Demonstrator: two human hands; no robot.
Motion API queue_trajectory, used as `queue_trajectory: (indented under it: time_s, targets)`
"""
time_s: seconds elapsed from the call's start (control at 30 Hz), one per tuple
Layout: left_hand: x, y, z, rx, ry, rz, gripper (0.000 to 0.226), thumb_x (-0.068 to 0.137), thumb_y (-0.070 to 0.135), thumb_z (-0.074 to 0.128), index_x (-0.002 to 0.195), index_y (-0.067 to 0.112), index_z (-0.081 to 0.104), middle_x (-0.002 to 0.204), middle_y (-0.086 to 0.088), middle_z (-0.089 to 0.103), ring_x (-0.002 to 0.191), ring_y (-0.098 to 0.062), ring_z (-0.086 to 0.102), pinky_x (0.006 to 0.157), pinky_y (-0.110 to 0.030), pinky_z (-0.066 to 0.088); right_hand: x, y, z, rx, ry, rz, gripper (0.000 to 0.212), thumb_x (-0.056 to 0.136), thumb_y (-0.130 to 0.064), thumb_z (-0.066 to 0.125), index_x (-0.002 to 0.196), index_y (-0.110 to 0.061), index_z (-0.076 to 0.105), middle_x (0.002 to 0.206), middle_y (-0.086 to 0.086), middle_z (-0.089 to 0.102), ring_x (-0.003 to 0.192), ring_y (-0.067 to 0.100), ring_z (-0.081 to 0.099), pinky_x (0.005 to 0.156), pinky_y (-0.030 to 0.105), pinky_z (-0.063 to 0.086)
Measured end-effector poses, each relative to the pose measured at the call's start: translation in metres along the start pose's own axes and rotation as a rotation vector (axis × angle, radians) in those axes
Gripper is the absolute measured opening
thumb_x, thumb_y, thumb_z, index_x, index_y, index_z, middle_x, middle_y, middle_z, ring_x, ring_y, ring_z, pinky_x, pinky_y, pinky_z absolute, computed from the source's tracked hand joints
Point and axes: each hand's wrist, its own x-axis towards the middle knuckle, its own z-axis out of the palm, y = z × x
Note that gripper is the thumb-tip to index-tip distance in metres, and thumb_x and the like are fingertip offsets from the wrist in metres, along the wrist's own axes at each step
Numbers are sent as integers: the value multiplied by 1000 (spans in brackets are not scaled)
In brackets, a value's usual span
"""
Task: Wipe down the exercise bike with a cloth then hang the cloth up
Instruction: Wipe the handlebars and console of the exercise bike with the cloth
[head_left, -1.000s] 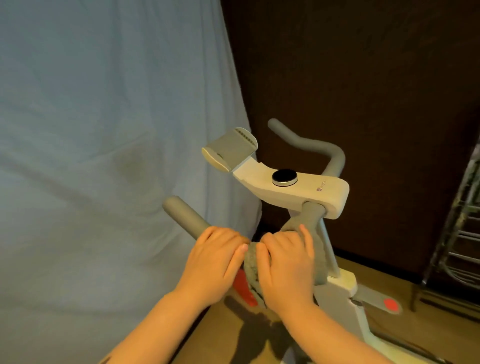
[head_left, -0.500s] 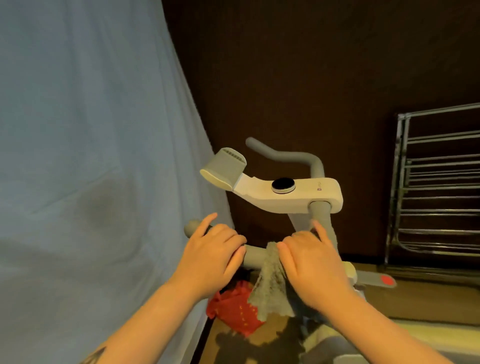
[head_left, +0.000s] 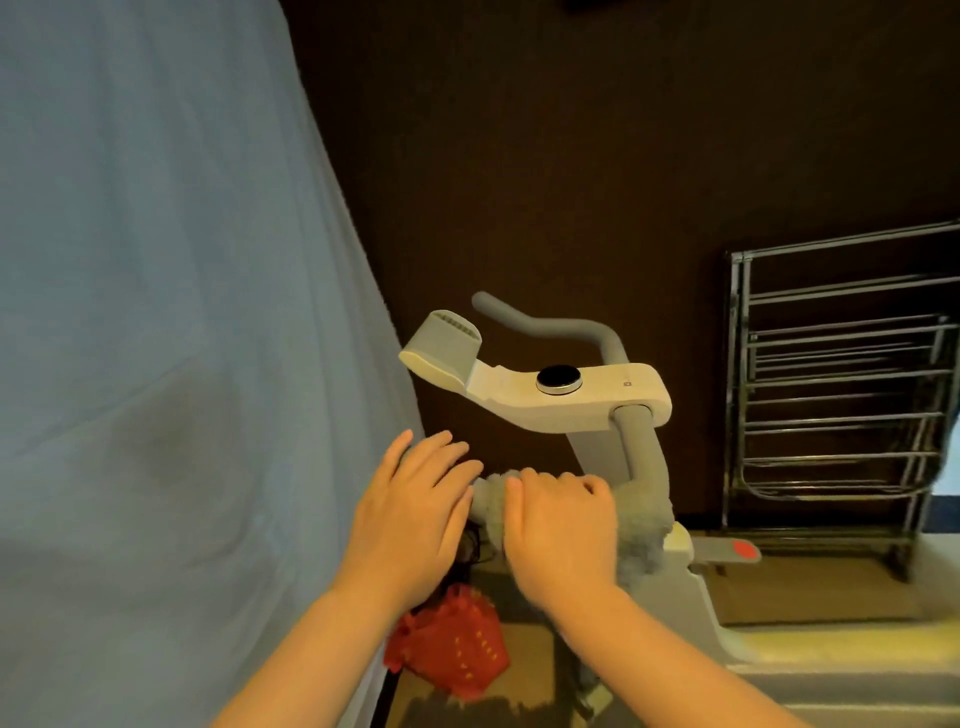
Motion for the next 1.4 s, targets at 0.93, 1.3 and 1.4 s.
queue_trajectory:
  time_s: [0.93,1.3,1.4]
  targets:
    - [-13,23,-16,-466,172,-636,39,104,31,31,137,27,50,143,11,47,133,-3,37,109,-16,28,7,-3,-1,33,-86,-333,22,100,-32,32,102,-19,49,76,2,53,53,23,51,42,34,35]
    - [7,67,21,-43,16,-367,41,97,35,32,97,33,73,118,10,65,131,-19,44,119,-40,2,0,85,0,297,104,-234,42,98,-39,39,63,-21,54,53,-8,50,49,12,48,54,29,36]
    - [20,95,33,3,-55,-331,41,93,32,30,86,29,70,86,13,67,92,-12,62,110,-44,25,0,80,-2,340,100,-228,35,95,-31,45,63,-22,54,54,-8,50,51,11,46,56,30,36]
